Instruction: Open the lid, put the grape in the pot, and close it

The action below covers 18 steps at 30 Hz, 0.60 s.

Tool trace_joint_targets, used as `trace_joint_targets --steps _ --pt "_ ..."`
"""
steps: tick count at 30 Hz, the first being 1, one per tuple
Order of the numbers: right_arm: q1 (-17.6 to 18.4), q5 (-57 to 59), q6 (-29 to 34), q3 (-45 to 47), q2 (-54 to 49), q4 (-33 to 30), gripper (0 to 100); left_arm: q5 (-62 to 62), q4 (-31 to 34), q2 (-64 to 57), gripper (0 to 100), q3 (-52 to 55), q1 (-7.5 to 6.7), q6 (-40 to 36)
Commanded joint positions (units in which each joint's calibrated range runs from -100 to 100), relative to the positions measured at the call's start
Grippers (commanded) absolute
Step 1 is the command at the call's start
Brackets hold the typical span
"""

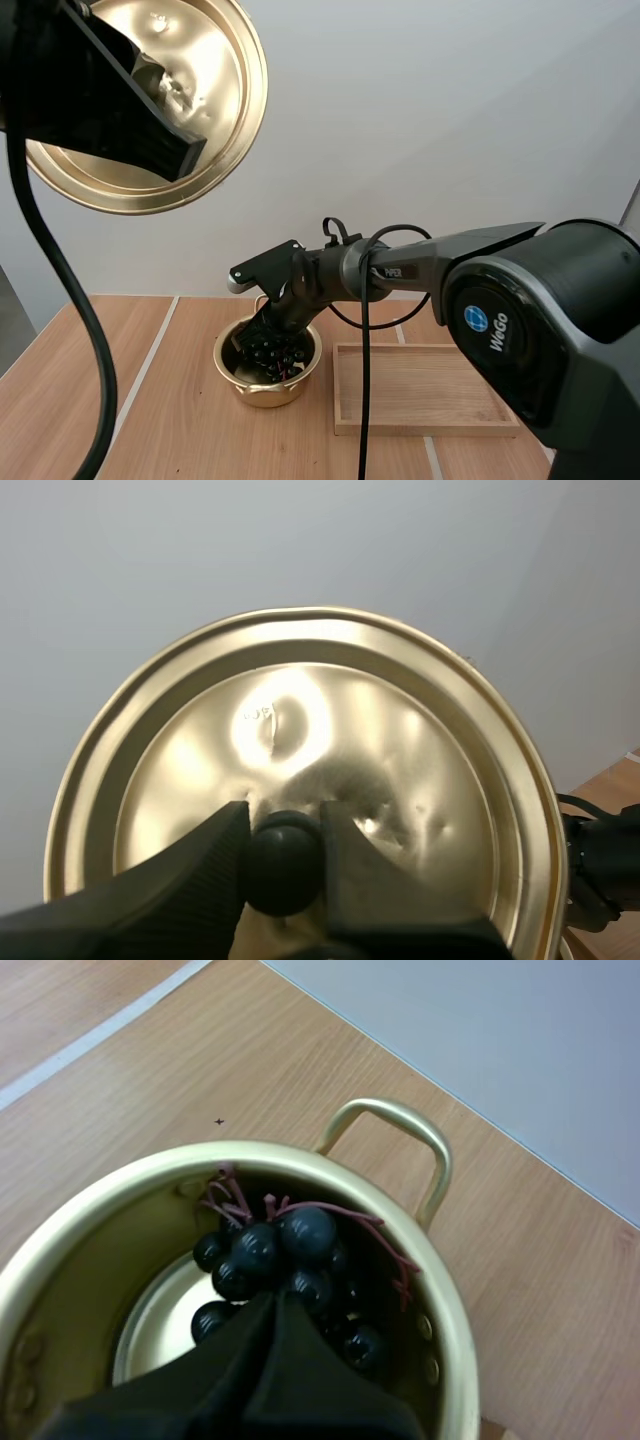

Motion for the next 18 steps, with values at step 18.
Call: trace_joint_targets --steps 18 --pt "-4.7 22.6 0.1 16.5 -47.0 -1.9 0 1.5 2.7 5.2 0 -0.3 -0.14 -0.6"
